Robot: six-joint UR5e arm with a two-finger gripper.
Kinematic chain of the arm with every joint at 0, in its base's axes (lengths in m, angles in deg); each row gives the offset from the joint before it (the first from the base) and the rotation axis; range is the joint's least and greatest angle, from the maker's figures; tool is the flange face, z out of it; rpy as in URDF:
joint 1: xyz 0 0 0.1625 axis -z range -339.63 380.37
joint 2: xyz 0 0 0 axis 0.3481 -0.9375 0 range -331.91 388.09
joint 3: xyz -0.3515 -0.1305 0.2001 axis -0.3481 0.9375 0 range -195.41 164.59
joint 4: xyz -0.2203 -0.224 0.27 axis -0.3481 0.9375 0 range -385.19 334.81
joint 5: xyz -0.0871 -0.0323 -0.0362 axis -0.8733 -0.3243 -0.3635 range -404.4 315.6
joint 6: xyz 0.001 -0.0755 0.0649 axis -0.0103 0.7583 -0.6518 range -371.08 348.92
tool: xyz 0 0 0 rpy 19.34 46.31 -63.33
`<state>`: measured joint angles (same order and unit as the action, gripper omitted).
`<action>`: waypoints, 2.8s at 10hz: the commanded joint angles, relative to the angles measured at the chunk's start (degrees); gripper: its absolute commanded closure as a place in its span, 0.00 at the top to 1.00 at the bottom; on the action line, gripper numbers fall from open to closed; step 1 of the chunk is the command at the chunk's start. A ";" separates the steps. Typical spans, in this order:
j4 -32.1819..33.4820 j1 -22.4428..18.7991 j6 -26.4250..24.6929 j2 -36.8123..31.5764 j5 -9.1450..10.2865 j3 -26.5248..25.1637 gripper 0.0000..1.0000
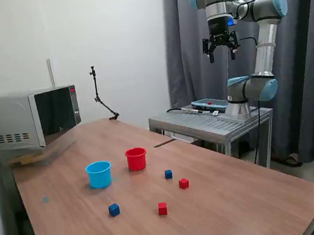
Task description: Place red objects in the red bin, and blue objects in the blue bin.
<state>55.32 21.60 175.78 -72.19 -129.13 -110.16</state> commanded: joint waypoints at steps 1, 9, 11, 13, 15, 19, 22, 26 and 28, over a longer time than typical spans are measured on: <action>0.00 0.09 -0.09 0.00 0.00 -0.09 1.00; 0.00 0.09 -0.09 0.00 0.00 -0.09 1.00; 0.00 0.09 -0.09 0.00 0.00 -0.09 1.00; 0.00 0.00 -0.09 0.00 0.00 -0.09 1.00; 0.00 0.09 -0.09 0.00 -0.09 -0.09 1.00; 0.00 0.00 -0.09 0.00 0.00 -0.09 1.00; 0.00 0.00 0.00 0.00 -0.09 -0.09 1.00; 0.00 1.05 0.00 0.09 0.00 0.09 1.00; 0.00 1.58 -0.35 0.09 0.00 0.35 1.00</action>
<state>55.32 22.64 175.69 -72.11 -129.16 -110.04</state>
